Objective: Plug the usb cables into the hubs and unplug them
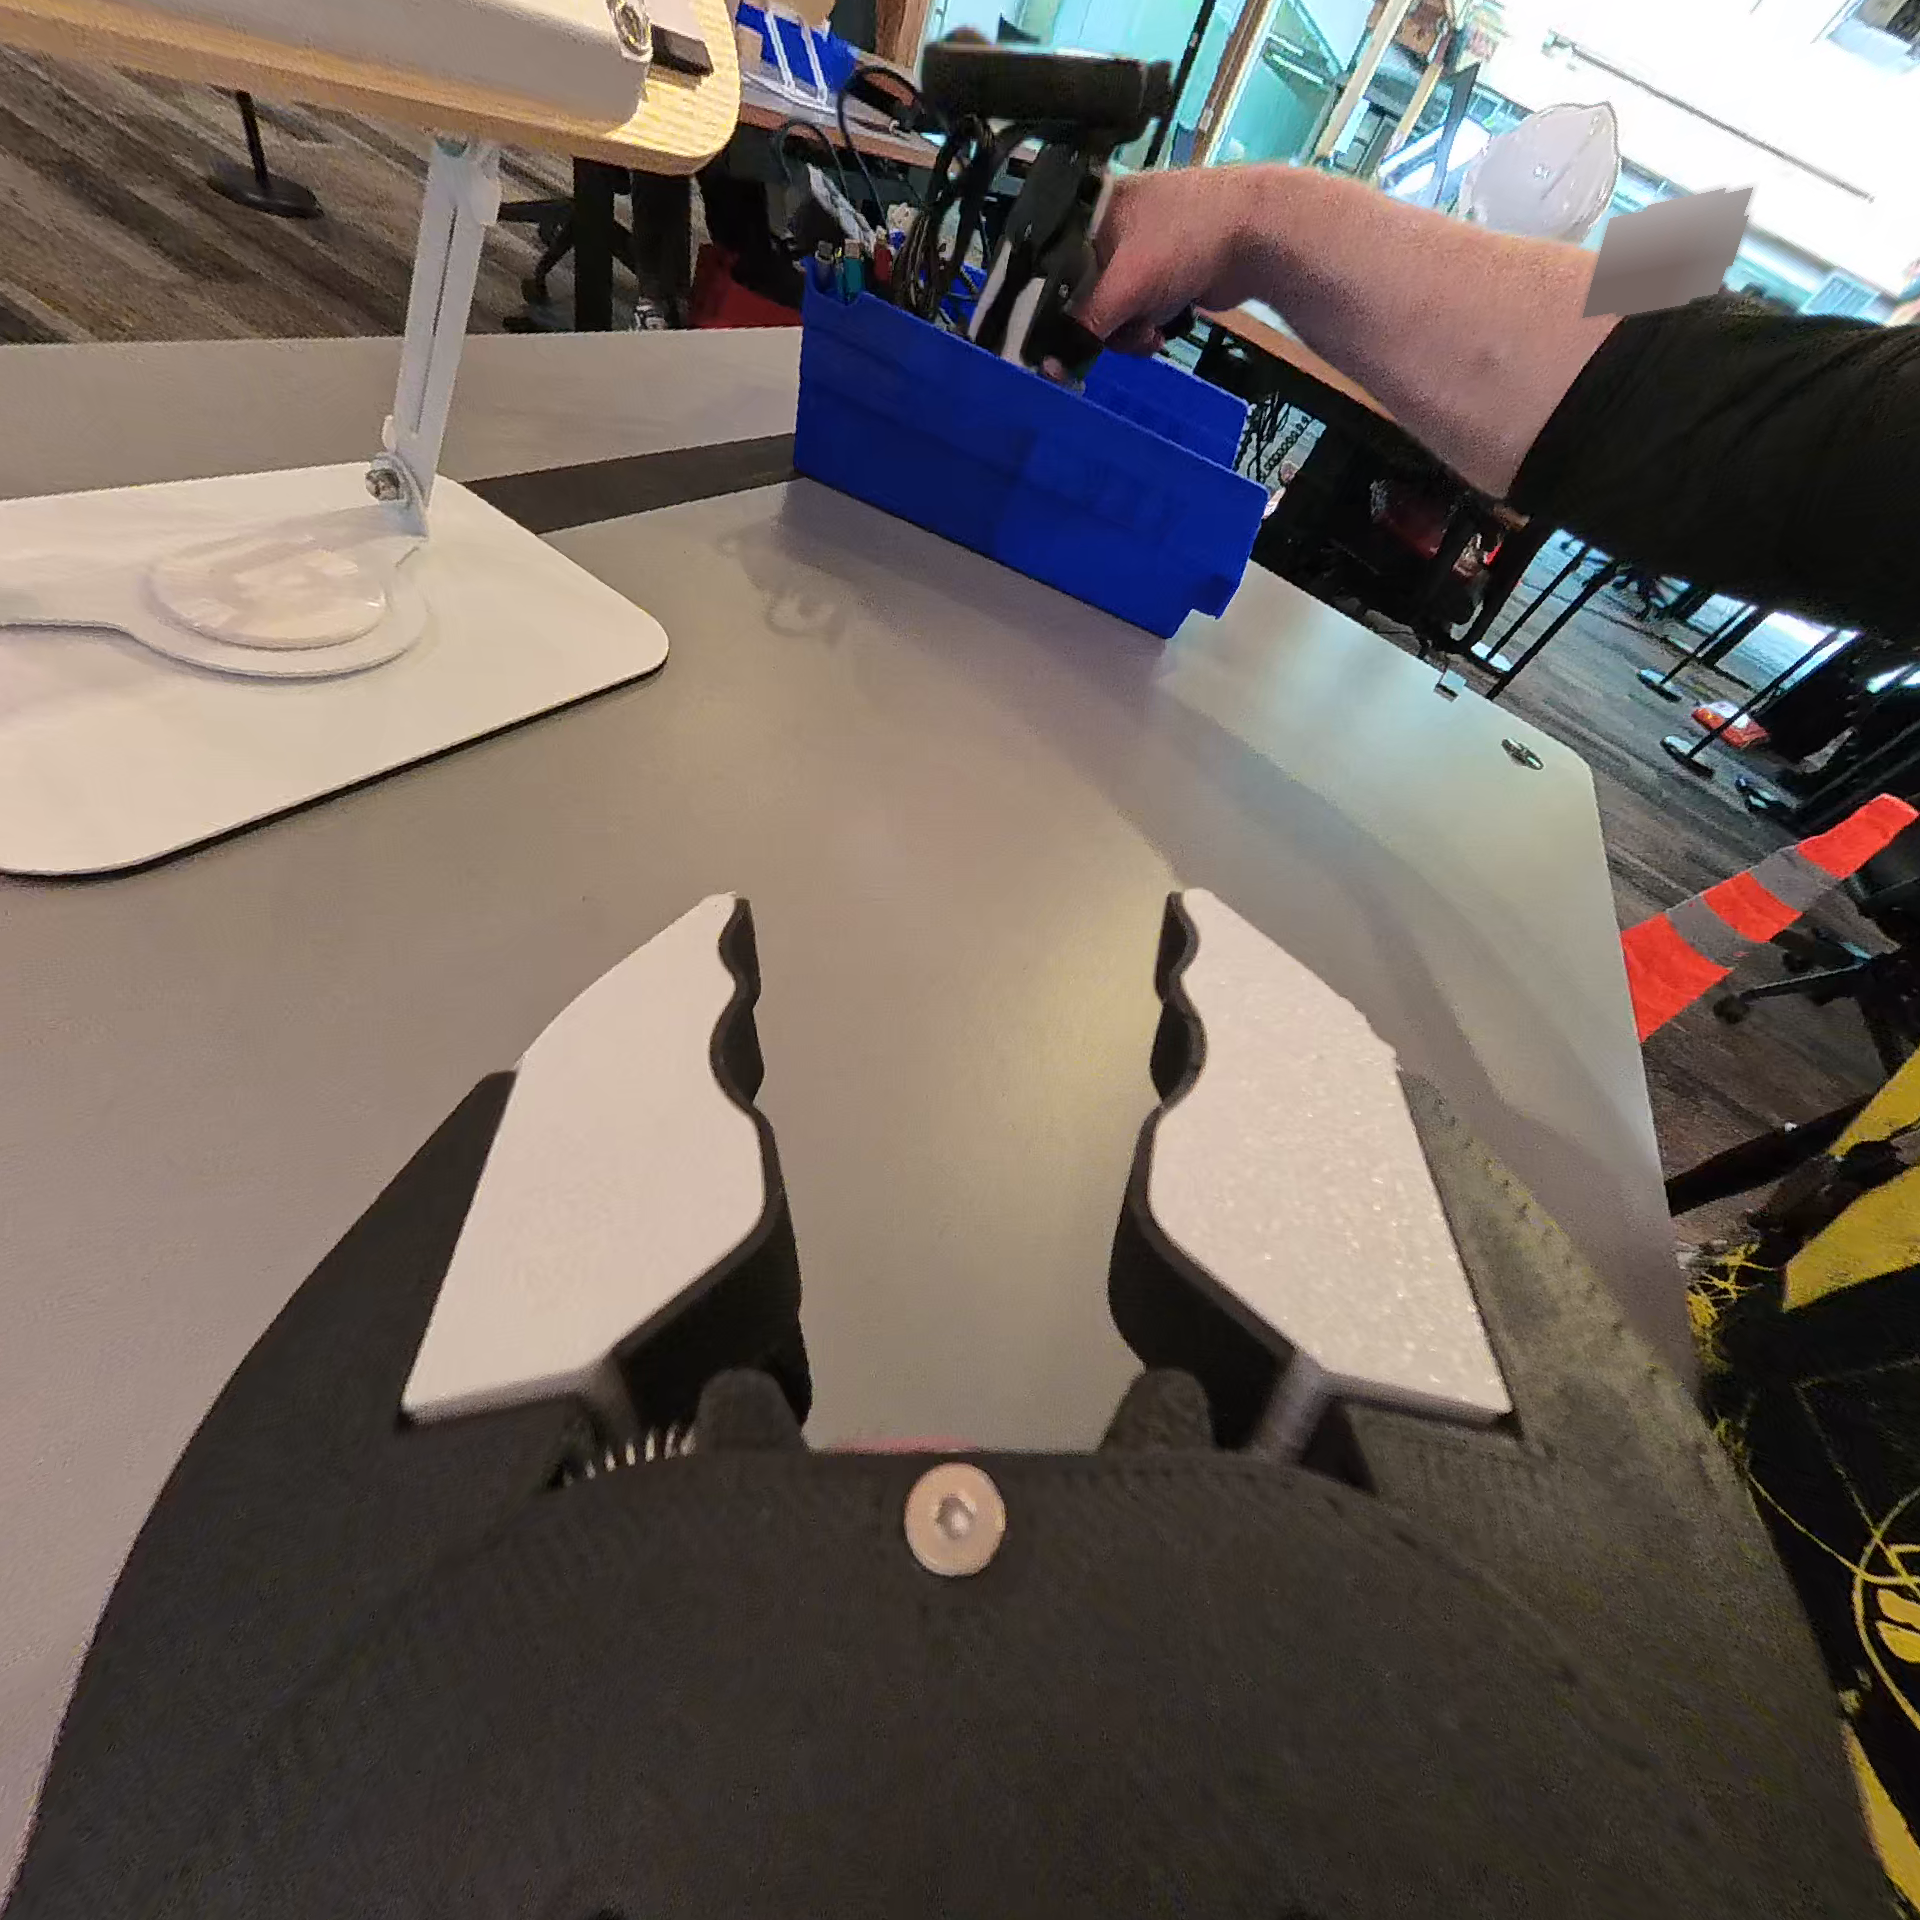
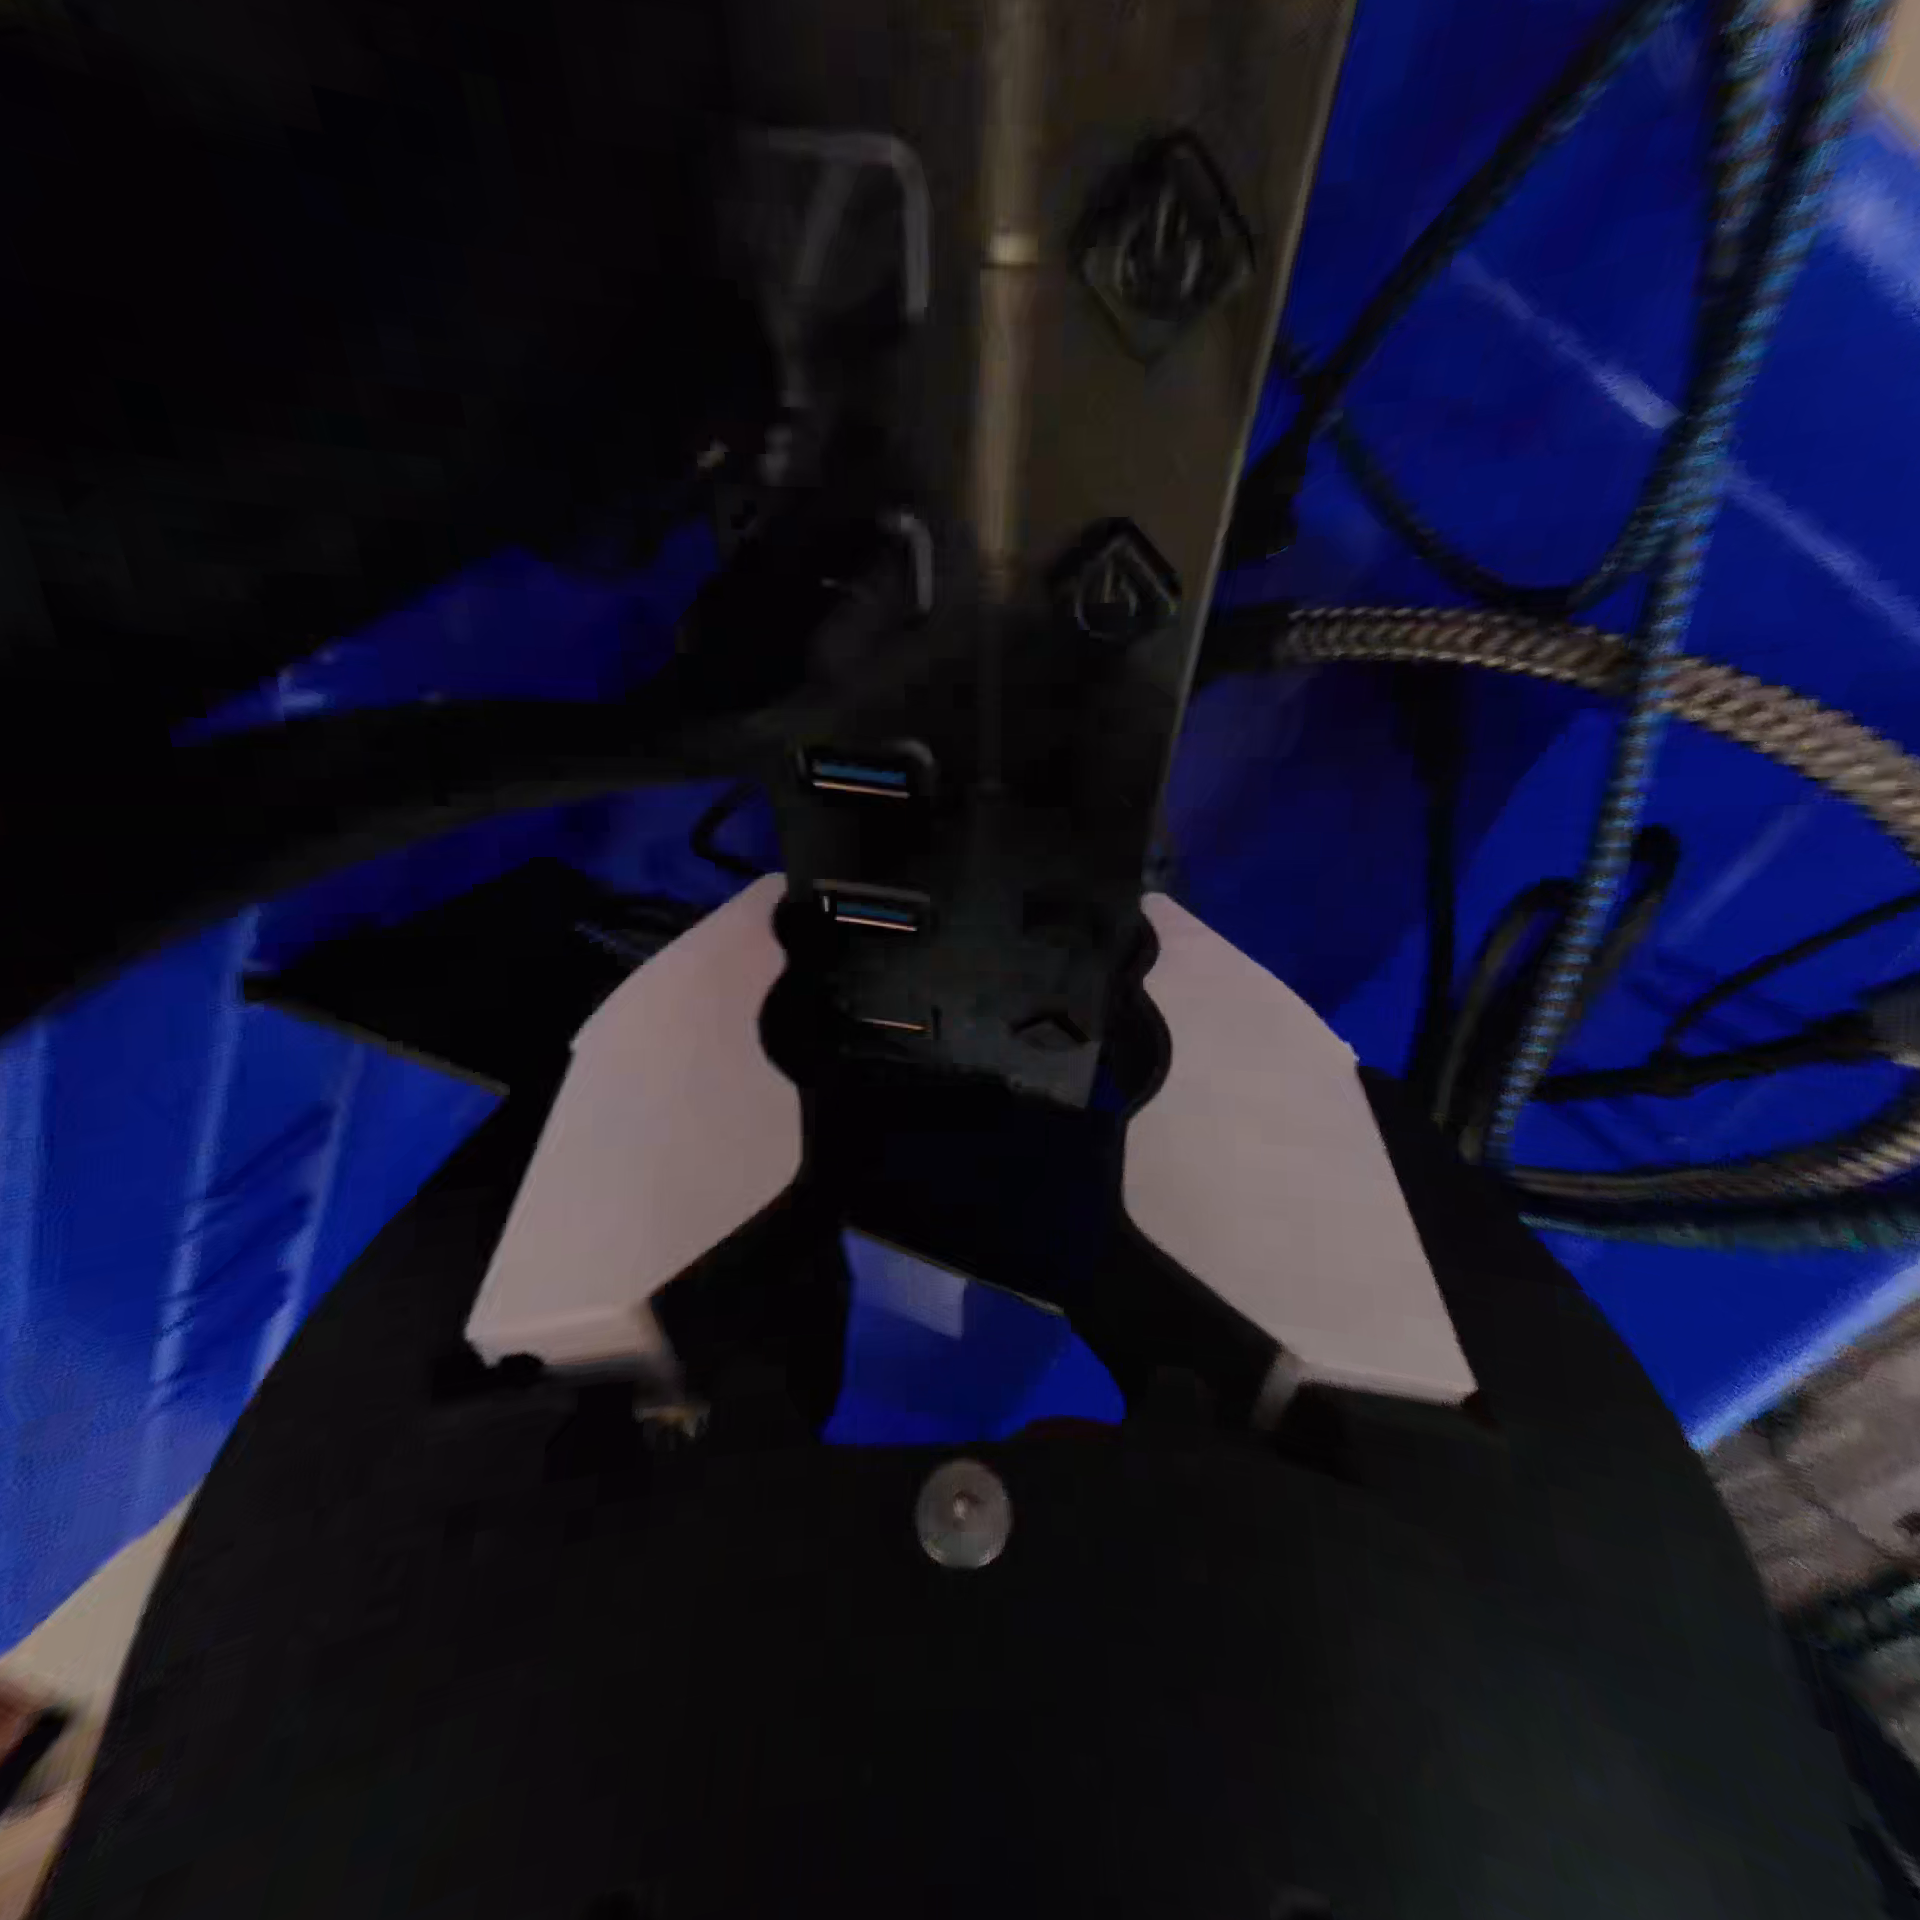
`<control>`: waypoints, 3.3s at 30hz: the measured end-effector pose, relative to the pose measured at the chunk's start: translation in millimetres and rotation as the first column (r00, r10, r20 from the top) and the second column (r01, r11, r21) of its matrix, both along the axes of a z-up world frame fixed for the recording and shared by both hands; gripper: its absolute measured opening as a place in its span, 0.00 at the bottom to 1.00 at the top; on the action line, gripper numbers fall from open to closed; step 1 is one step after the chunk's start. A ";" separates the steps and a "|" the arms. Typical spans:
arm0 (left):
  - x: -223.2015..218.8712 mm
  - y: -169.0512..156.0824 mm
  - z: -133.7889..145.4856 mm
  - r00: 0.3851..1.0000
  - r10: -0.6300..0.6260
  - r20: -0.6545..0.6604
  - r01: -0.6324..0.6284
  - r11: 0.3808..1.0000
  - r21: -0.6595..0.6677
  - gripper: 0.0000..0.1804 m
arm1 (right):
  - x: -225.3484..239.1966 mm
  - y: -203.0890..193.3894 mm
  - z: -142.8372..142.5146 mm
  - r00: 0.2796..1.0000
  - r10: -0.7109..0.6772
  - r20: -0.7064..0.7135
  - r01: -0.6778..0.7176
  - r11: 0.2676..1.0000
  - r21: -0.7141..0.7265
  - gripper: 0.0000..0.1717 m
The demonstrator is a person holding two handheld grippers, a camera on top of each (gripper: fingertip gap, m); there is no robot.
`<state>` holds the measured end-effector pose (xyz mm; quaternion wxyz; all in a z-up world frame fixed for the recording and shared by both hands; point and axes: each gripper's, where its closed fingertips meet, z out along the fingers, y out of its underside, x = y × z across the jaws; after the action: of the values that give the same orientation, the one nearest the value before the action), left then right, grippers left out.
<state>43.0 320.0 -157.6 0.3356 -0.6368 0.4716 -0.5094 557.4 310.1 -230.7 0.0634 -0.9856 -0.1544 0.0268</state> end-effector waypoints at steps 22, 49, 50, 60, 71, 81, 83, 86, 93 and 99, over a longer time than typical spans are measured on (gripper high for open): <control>-185.7 144.9 39.0 0.754 0.643 -0.137 -0.540 0.724 0.429 0.58 | 111.6 -142.8 35.7 0.858 -0.513 -0.005 0.495 0.825 0.273 0.41; -285.9 276.8 -67.2 0.576 0.679 -0.456 -0.711 0.691 0.130 0.04 | 34.4 -161.9 -9.5 0.829 -0.530 -0.178 0.559 0.771 0.306 0.02; -287.4 273.4 -67.4 0.566 0.677 -0.470 -0.704 0.694 0.153 0.03 | 30.7 -164.0 -9.5 0.826 -0.536 -0.175 0.563 0.767 0.306 0.02; -299.4 178.9 -68.0 0.677 0.544 -0.495 -0.549 0.822 0.152 0.03 | -9.2 -203.1 -9.5 0.860 -0.479 -0.175 0.510 0.804 0.306 0.02; -314.4 35.1 -67.7 0.839 0.193 -0.508 -0.109 0.975 0.192 0.03 | -85.2 -215.7 -10.0 0.958 -0.226 -0.177 0.272 0.914 0.302 0.02; -255.5 -73.1 -66.2 0.850 -0.193 -0.491 0.275 0.956 0.101 0.03 | -178.8 -148.9 -10.9 0.977 0.097 -0.188 -0.038 0.955 0.293 0.02; -238.1 -81.4 -66.1 0.840 -0.211 -0.499 0.303 0.947 0.109 0.03 | -198.7 -128.7 -11.1 0.969 0.155 -0.194 -0.095 0.952 0.290 0.02; -214.5 -84.0 -64.7 0.836 -0.214 -0.506 0.316 0.940 0.125 0.03 | -235.0 -91.6 -11.4 0.951 0.240 -0.194 -0.180 0.943 0.280 0.02; -167.5 -88.7 -63.2 0.840 -0.225 -0.494 0.290 0.955 0.057 0.08 | -339.0 5.2 -12.2 0.925 0.339 -0.171 -0.284 0.917 0.278 0.04; -177.6 -65.8 -11.1 0.924 -0.074 -0.374 0.132 0.982 0.133 0.20 | -373.6 42.9 11.0 0.943 0.312 -0.116 -0.246 0.889 0.387 0.27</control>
<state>-134.6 254.2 -168.7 0.2627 -0.6670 0.5972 -0.3598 183.7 353.0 -219.7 0.2554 -0.9174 -0.2908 0.0929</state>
